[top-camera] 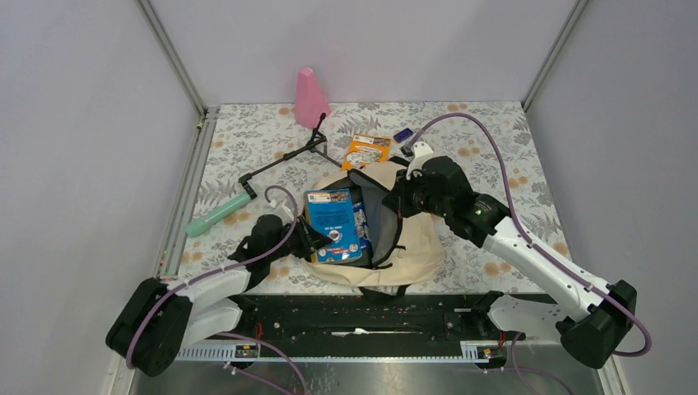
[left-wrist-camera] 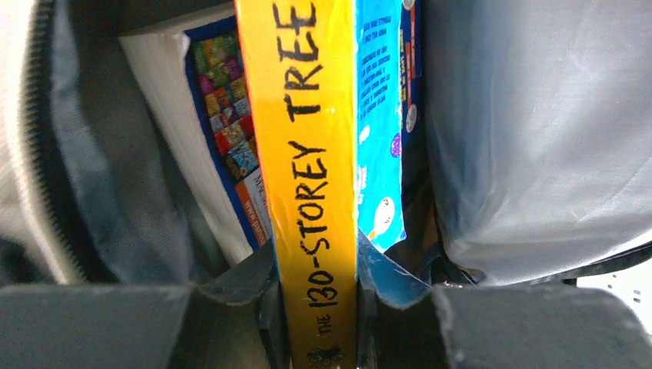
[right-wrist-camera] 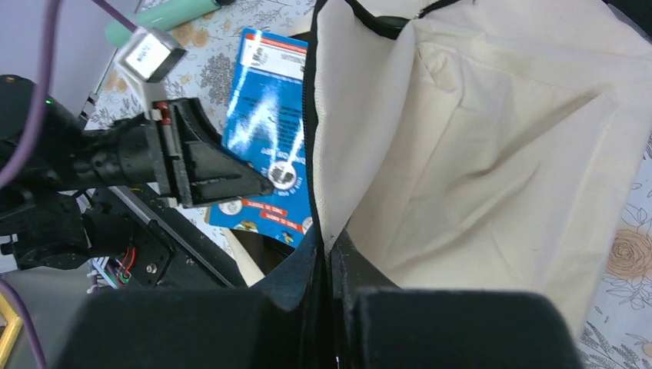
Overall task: Pack the student bag
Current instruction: Place the book in the student bag.
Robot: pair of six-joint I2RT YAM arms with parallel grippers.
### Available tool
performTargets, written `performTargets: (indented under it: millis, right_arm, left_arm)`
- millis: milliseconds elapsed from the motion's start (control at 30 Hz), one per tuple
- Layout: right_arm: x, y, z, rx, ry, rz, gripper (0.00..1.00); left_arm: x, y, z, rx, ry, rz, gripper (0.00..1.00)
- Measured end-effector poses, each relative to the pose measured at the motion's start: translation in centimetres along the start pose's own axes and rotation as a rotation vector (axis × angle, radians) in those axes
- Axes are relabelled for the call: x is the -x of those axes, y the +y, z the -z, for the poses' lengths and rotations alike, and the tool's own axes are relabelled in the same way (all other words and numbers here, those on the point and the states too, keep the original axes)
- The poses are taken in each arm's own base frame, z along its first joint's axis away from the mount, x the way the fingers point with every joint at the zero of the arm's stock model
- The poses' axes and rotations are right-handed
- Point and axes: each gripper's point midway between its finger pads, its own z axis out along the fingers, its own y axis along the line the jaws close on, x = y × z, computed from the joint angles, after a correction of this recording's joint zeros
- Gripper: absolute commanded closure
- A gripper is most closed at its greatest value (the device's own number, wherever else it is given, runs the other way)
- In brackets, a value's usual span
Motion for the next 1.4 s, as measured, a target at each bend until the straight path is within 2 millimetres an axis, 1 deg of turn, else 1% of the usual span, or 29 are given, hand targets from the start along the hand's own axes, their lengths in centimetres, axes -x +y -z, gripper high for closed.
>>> performTargets:
  millis: [133,233,500,600,633,700,733,800,867,933,967,1100,1200,1267,1333,1400]
  right_arm:
    - [0.2,0.4,0.1,0.014,0.001,-0.001,1.00]
    - [0.2,0.6,-0.1,0.019,0.004,-0.004,1.00]
    - [-0.4,1.4,-1.5,0.036,0.027,-0.008,1.00]
    - [-0.4,1.7,-1.8,0.043,0.025,-0.009,1.00]
    - [-0.4,1.8,-1.9,0.044,0.027,-0.010,1.00]
    - [-0.5,1.8,-1.9,0.044,0.029,-0.012,1.00]
    - [-0.5,1.8,-1.9,0.044,0.030,-0.012,1.00]
    - [-0.5,1.8,-1.9,0.045,0.030,-0.012,1.00]
    - [-0.5,1.8,-2.0,0.044,0.029,-0.011,1.00]
    - [-0.5,1.8,-2.0,0.042,0.028,-0.010,0.94]
    - [-0.5,1.8,-2.0,0.041,0.028,-0.010,0.92]
    - [-0.4,1.7,-2.0,0.028,0.022,-0.015,0.84]
    - [-0.4,1.6,-2.0,0.025,0.021,-0.019,0.72]
    - [-0.3,1.7,-2.0,0.027,0.017,-0.027,0.60]
    - [-0.2,1.8,-1.9,0.029,0.010,-0.036,0.49]
    - [0.0,1.8,-1.7,0.026,-0.001,-0.041,0.39]
  left_arm:
    - [-1.5,-1.3,-1.9,-0.030,0.065,-0.013,1.00]
    - [-2.1,-2.3,-3.3,-0.056,0.095,-0.009,1.00]
    - [-2.5,-6.3,-7.3,-0.106,0.109,-0.003,1.00]
    - [-2.8,-6.8,-8.9,-0.114,0.115,0.010,1.00]
    - [-2.9,-6.9,-9.3,-0.119,0.116,0.013,0.97]
    - [-3.0,-7.0,-9.6,-0.122,0.116,0.016,0.71]
    - [-3.0,-7.0,-9.6,-0.120,0.115,0.016,0.55]
    - [-2.9,-6.9,-9.5,-0.111,0.109,0.003,0.36]
    - [-2.6,-6.9,-8.9,-0.089,0.098,-0.014,0.23]
    - [-1.8,-7.4,-7.8,-0.072,0.065,-0.043,0.12]
    - [-1.4,-7.5,-7.3,-0.066,0.051,-0.062,0.07]
    - [1.1,-8.3,-4.5,-0.034,-0.048,-0.120,0.05]
    - [3.5,-8.0,-2.8,-0.010,-0.127,-0.117,0.04]
    - [4.8,-6.9,-1.8,0.021,-0.172,-0.105,0.04]
    - [5.5,-5.0,-0.9,0.083,-0.204,-0.091,0.03]
    - [5.6,-2.8,-0.2,0.163,-0.218,-0.084,0.02]
